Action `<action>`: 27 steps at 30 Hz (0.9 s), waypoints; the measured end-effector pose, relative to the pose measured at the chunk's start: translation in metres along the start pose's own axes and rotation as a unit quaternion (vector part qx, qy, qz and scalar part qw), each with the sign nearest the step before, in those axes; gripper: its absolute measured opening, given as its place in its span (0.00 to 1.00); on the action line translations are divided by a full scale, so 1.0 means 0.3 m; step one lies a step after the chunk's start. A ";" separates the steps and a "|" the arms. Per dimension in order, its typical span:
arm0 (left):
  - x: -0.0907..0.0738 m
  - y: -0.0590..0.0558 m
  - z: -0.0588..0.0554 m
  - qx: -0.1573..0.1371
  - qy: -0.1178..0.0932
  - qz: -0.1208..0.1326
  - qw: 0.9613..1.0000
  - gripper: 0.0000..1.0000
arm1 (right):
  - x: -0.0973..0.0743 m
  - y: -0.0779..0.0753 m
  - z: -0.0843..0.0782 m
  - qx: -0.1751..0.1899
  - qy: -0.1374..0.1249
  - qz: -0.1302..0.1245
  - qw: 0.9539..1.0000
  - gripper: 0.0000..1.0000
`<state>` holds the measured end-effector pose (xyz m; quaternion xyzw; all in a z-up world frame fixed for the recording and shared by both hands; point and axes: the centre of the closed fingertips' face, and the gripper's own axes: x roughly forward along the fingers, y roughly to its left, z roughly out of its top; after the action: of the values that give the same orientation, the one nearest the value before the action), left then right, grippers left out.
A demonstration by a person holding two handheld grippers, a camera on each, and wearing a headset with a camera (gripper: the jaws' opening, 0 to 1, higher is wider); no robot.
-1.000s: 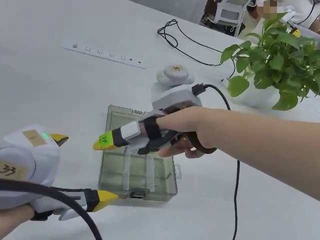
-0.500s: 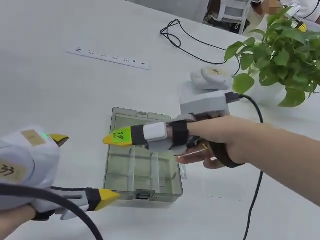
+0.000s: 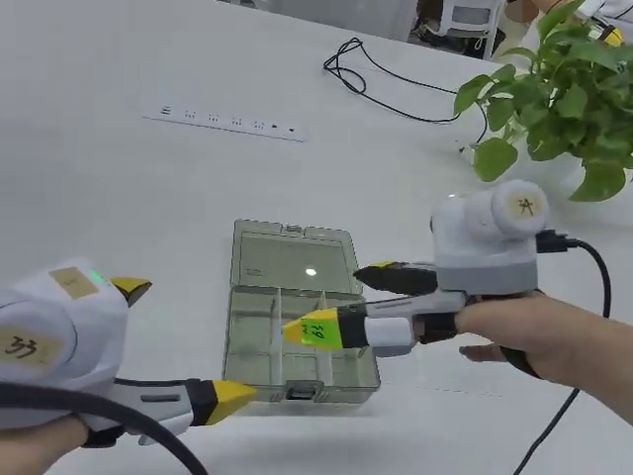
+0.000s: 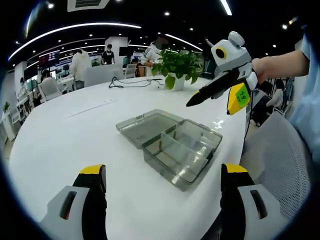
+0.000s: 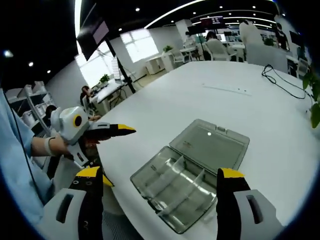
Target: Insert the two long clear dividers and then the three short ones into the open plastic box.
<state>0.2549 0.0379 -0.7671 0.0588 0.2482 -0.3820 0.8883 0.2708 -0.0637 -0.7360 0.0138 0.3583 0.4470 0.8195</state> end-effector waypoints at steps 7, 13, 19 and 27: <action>-0.005 0.000 0.005 -0.005 0.001 0.002 1.000 0.98 | -0.079 -0.061 -0.027 -0.054 -0.038 -0.013 0.998 0.98; -0.005 -0.002 0.012 -0.007 0.002 0.001 1.000 0.98 | -0.138 -0.106 -0.057 -0.064 -0.054 -0.017 0.996 0.99; -0.008 -0.006 0.017 -0.012 0.003 0.003 1.000 0.98 | -0.188 -0.142 -0.113 -0.074 -0.056 -0.033 0.995 0.98; -0.012 -0.019 0.018 -0.021 0.007 0.002 1.000 0.98 | -0.255 -0.182 -0.201 -0.085 -0.040 -0.054 0.994 0.98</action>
<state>0.2509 0.0346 -0.7602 0.0436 0.2621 -0.3748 0.8882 0.2478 -0.1711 -0.7556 -0.0574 0.2859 0.4301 0.8544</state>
